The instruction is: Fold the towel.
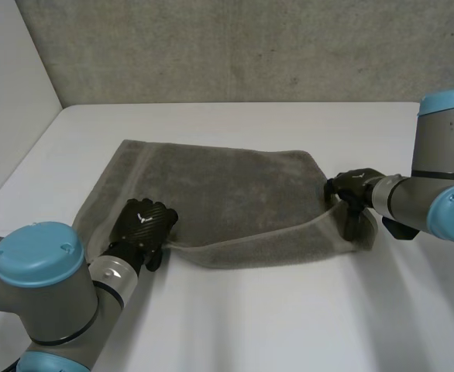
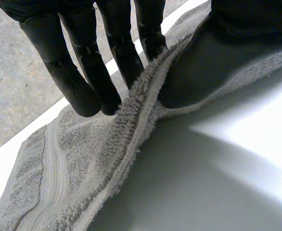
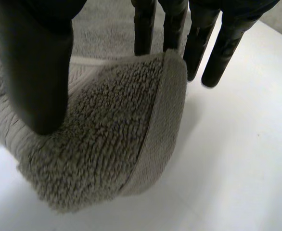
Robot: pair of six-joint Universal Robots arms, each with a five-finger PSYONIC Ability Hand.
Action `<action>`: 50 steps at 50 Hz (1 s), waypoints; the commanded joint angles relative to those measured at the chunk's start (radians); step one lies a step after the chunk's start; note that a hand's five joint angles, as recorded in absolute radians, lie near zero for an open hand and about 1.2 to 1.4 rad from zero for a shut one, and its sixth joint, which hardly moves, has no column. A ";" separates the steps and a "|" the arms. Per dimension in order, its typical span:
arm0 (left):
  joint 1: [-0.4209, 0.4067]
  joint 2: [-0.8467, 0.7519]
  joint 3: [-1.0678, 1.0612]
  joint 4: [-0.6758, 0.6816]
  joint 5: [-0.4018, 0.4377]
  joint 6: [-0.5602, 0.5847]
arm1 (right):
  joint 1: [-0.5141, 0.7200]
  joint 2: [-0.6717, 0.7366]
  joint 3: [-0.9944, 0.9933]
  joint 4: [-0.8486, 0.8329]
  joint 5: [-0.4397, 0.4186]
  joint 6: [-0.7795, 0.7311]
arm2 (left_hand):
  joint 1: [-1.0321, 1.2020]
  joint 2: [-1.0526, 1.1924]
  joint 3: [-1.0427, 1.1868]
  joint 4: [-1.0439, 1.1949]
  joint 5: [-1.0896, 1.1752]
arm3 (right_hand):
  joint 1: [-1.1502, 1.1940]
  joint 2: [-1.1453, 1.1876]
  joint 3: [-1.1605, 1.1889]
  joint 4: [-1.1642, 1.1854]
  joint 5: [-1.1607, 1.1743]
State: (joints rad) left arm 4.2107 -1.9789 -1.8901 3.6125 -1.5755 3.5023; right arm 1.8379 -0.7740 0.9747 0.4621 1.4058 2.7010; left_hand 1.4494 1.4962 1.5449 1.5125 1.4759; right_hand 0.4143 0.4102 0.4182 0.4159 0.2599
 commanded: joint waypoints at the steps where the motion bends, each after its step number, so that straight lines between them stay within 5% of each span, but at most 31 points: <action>1: 0.003 -0.001 0.002 0.008 0.000 0.001 | 0.009 0.019 0.004 0.009 0.038 -0.061 | -0.053 -0.100 -0.149 -0.116 -0.254 | 0.311 0.315 0.307 0.309 0.291; 3: 0.006 -0.002 0.002 0.009 -0.001 0.001 | 0.011 0.012 0.013 0.016 0.036 -0.050 | -0.053 -0.100 -0.149 -0.116 -0.254 | 0.696 0.700 0.692 0.695 0.676; 6: 0.012 -0.002 0.003 0.021 -0.001 0.000 | 0.007 0.001 0.033 0.009 0.032 -0.024 | -0.053 -0.100 -0.149 -0.116 -0.254 | 0.981 0.985 0.977 0.979 0.961; 11: 0.021 -0.011 0.005 0.054 -0.001 0.001 | -0.005 -0.103 0.108 -0.022 0.022 0.062 | -0.140 -0.187 -0.236 -0.203 -0.341 | 0.982 0.986 0.978 0.980 0.962; 23: 0.072 -0.043 0.017 0.077 -0.001 0.004 | -0.066 -0.412 0.576 -0.437 -0.019 0.195 | -0.599 -0.645 -0.694 -0.662 -0.800 | 0.982 0.986 0.978 0.980 0.962; 33: 0.129 -0.060 0.016 0.069 0.000 0.057 | -0.120 -0.439 0.713 -0.637 -0.019 0.302 | -0.619 -0.666 -0.715 -0.682 -0.820 | 0.982 0.986 0.978 0.980 0.962; 50: 0.169 -0.038 0.011 0.058 0.003 0.103 | -0.200 -0.439 0.731 -0.660 -0.007 0.375 | -0.628 -0.675 -0.724 -0.691 -0.829 | 0.982 0.986 0.978 0.980 0.962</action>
State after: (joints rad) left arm 4.3529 -2.0304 -1.8802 3.6727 -1.5722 3.6059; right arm 1.6630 -1.2105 1.7114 -0.1994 1.3968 3.0570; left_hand 0.9397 0.9367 0.9458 0.9488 0.9318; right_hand 1.3333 1.3098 1.3251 1.3323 1.1585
